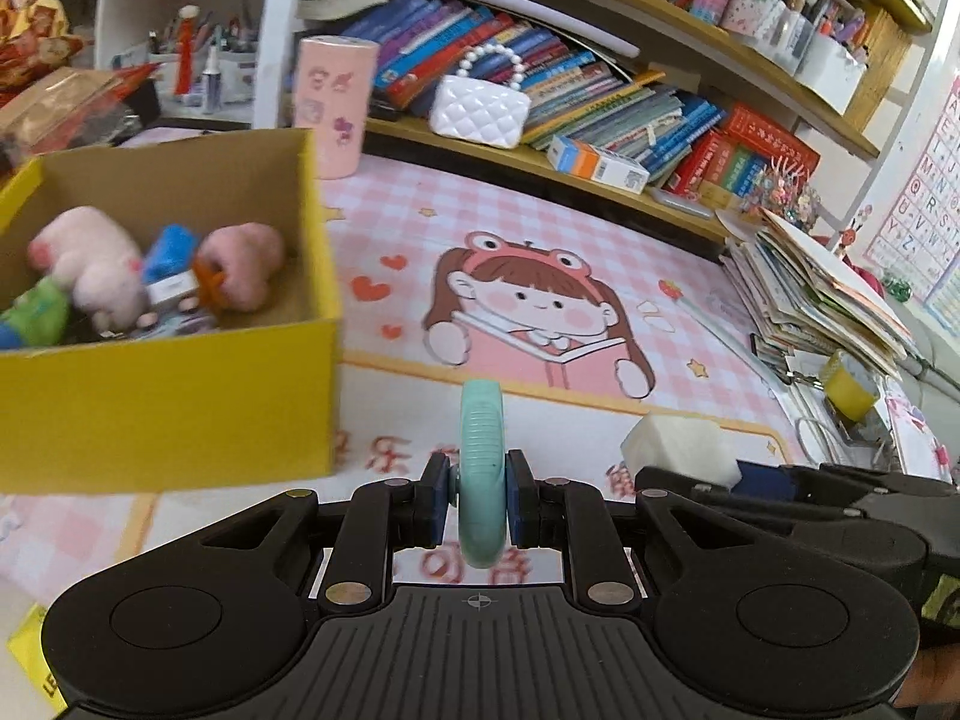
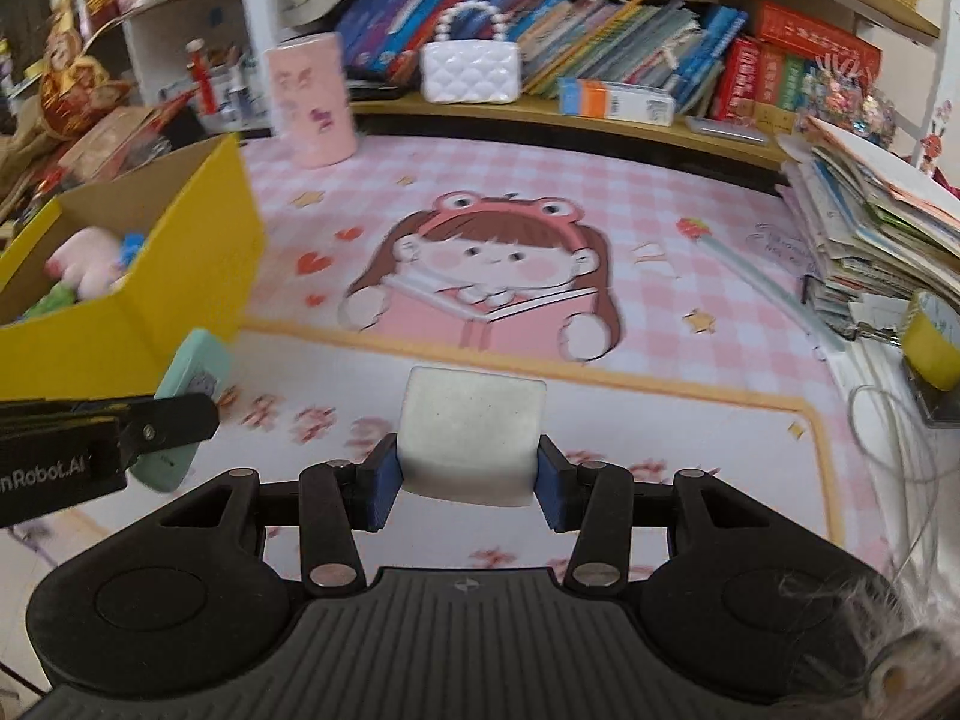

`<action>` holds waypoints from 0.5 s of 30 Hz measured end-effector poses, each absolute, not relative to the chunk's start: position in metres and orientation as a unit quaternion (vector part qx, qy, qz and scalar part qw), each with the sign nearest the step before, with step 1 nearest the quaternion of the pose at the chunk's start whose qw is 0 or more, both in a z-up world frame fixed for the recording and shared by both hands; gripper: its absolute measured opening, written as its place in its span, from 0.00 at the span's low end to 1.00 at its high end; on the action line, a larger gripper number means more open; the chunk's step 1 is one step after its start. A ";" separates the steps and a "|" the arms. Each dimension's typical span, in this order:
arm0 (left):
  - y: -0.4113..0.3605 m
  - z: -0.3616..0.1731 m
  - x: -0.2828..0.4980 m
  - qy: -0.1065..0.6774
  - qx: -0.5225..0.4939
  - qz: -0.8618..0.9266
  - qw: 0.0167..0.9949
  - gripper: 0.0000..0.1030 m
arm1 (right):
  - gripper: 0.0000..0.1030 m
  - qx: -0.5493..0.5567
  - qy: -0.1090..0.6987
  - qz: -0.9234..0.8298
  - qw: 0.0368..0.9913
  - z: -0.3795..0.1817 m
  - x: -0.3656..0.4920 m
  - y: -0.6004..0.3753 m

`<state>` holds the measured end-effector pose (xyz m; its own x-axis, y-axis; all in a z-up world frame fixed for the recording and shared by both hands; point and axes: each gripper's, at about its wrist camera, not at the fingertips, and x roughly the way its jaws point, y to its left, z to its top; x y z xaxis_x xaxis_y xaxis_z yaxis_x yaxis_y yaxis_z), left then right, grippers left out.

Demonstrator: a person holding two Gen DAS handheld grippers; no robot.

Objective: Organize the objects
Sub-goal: 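Carry the mint-green toy and white eraser over the yellow box with both tools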

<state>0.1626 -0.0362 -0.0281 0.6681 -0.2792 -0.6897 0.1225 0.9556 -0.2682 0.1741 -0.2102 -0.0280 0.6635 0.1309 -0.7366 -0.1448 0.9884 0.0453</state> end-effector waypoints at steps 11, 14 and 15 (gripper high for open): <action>0.031 -0.025 0.102 0.386 -0.117 -0.080 0.911 0.17 | 0.42 -0.023 0.406 0.107 0.907 -0.026 0.117 -0.141; 0.049 -0.023 0.086 0.384 -0.119 -0.069 0.913 0.17 | 0.42 -0.027 0.404 0.119 0.907 -0.024 0.102 -0.122; 0.054 -0.022 0.081 0.383 -0.120 -0.067 0.913 0.17 | 0.42 -0.028 0.402 0.122 0.907 -0.024 0.097 -0.117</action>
